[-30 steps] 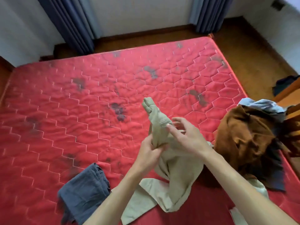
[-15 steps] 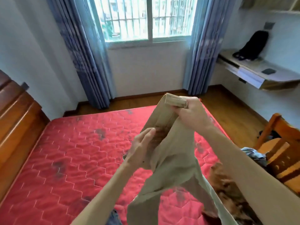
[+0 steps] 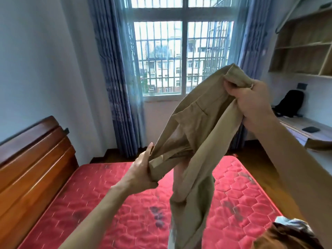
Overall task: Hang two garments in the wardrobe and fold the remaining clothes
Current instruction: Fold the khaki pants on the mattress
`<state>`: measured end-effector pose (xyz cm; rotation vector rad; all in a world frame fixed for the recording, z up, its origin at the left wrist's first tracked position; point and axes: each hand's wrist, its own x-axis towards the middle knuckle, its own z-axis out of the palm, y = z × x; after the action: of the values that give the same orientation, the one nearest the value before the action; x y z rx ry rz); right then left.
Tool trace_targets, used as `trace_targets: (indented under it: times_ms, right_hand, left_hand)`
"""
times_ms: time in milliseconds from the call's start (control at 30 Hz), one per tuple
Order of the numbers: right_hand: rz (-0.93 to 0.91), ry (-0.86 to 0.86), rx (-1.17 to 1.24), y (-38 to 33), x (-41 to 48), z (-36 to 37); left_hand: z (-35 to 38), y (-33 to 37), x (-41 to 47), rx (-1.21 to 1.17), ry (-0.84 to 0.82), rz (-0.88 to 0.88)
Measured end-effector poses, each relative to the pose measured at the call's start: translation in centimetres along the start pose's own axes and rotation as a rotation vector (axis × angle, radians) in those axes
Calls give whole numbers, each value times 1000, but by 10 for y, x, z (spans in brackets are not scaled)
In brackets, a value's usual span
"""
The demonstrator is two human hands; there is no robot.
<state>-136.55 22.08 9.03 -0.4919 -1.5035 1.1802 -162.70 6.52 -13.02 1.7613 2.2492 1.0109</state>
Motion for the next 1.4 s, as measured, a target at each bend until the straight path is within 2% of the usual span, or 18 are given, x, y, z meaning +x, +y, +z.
trace_targets:
  times_ms: [67,100,167,267,433,567,700,833,933,1033,1100,1300,1400]
  right_hand:
    - [23,12,70,-7,2,-4]
    - [29,9,91,-9,1,-5]
    - [46,8,144,-11,3,-10]
    - [76,30,231,-15,9,-21]
    - [77,5,318,-19,20,-35]
    - [82,-27,287,-16,29,-50]
    - [48,-77,80,-9,35,-65]
    - [-18,-84,-485,26,49,-88]
    - [24,-79,-735,47,57,-110]
    - [119,-122,-794,61,59,-117]
    - [122,-116,-784,67,59,-113]
    - [-9,-106,-837,60,55,-81]
    - [-175,-72,-763,44,41,-51]
  left_hand:
    - [-3,0,-4,124,1,68]
    - [-2,1,-7,114,48,90]
    - [2,8,-15,54,228,107]
    - [11,24,-19,177,480,172]
    - [23,35,-14,340,517,263]
    - [22,39,1,103,488,243]
    - [-5,72,16,-49,506,210]
    - [-50,88,31,-24,604,89]
    - [-84,86,38,-3,547,13]
    - [-106,93,40,-33,471,-41]
    - [-115,99,40,-39,480,-56]
    - [-132,145,36,-56,486,-78]
    - [-132,180,37,-112,489,-92]
